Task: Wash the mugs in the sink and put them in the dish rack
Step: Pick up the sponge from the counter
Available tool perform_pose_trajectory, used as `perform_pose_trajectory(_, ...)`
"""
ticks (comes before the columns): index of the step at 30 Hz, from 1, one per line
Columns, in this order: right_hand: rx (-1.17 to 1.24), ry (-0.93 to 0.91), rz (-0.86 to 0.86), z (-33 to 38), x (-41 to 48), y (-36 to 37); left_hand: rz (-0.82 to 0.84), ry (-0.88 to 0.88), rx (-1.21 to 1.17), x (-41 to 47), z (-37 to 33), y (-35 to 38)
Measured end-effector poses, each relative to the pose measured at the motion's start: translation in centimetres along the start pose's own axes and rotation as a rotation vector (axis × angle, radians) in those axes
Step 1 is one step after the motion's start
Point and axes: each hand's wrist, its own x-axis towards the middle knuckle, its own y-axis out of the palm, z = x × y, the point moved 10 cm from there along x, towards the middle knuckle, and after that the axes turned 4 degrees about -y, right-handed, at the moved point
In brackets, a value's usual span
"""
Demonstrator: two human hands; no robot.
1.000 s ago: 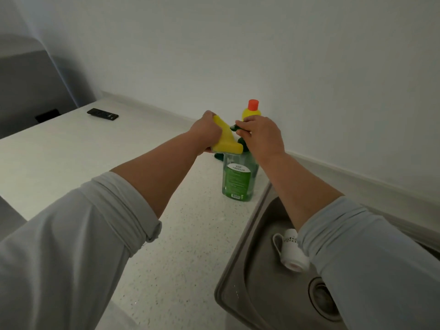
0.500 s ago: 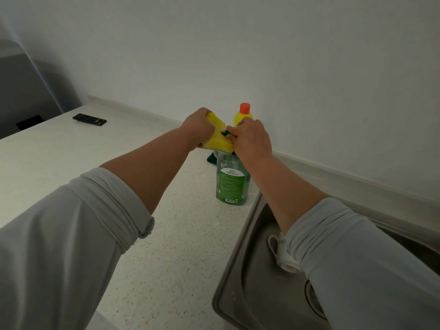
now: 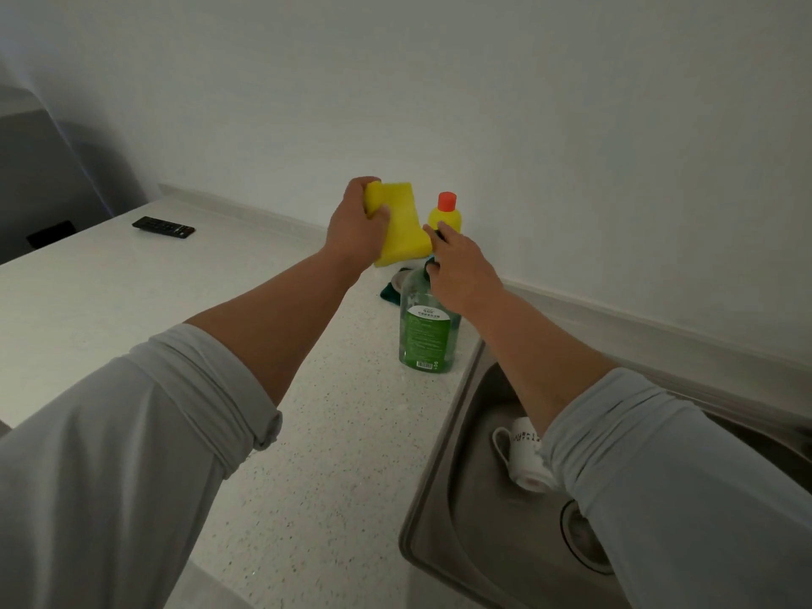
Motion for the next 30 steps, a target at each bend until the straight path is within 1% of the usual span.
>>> perform_pose_trajectory(2,0.142,0.034,-0.052,-0.9,-1.1,-0.3,0.025,-0.01,-0.094,-0.6,-0.1,0.3)
perform_pose_trajectory(5,0.466,0.203,-0.23,-3.6,-3.6,-1.9,0.104,-0.043,-0.217,-2.2,-0.3,2.1)
perform_pose_trajectory(7,0.744,0.321,-0.302,-5.7,-5.5,-2.6,0.149,-0.029,-0.239,-3.9,-0.9,3.9)
perform_pose_trajectory(8,0.951,0.371,-0.296,-6.5,-6.5,-2.6,0.168,-0.007,-0.234,-4.9,-1.4,5.1)
perform_pose_trajectory(9,1.149,0.423,-0.248,-7.2,-7.6,-2.1,0.18,0.015,-0.22,-5.9,-1.9,6.6)
perform_pose_trajectory(10,1.304,0.462,-0.186,-7.7,-8.8,-1.6,0.184,0.033,-0.202,-7.0,-2.4,8.1)
perform_pose_trajectory(11,1.381,0.493,-0.131,-8.3,-10.2,-1.2,0.182,0.043,-0.182,-8.1,-2.8,9.7)
perform_pose_trajectory(13,1.375,0.541,-0.08,-10.5,-12.9,-0.5,0.18,0.052,-0.168,-10.1,-3.2,13.2)
perform_pose_trajectory(17,1.291,0.627,-0.107,-16.3,-18.6,0.0,0.227,0.018,-0.123,-13.8,-2.7,20.7)
perform_pose_trajectory(21,1.13,0.734,-0.071,-22.6,-23.4,2.2,0.366,-0.059,-0.105,-17.0,-0.6,27.8)
perform_pose_trajectory(23,1.025,0.743,-0.003,-25.0,-25.1,4.0,0.415,-0.127,-0.065,-18.3,1.4,30.4)
perform_pose_trajectory(25,0.958,0.757,0.046,-27.0,-26.5,6.1,0.462,-0.233,-0.042,-19.8,4.1,32.5)
perform_pose_trajectory(27,0.956,0.827,0.043,-28.7,-28.0,8.3,0.499,-0.342,0.021,-21.0,7.4,34.1)
perform_pose_trajectory(30,1.015,0.962,0.024,-30.4,-29.9,11.7,0.531,-0.473,0.125,-22.0,11.9,35.5)
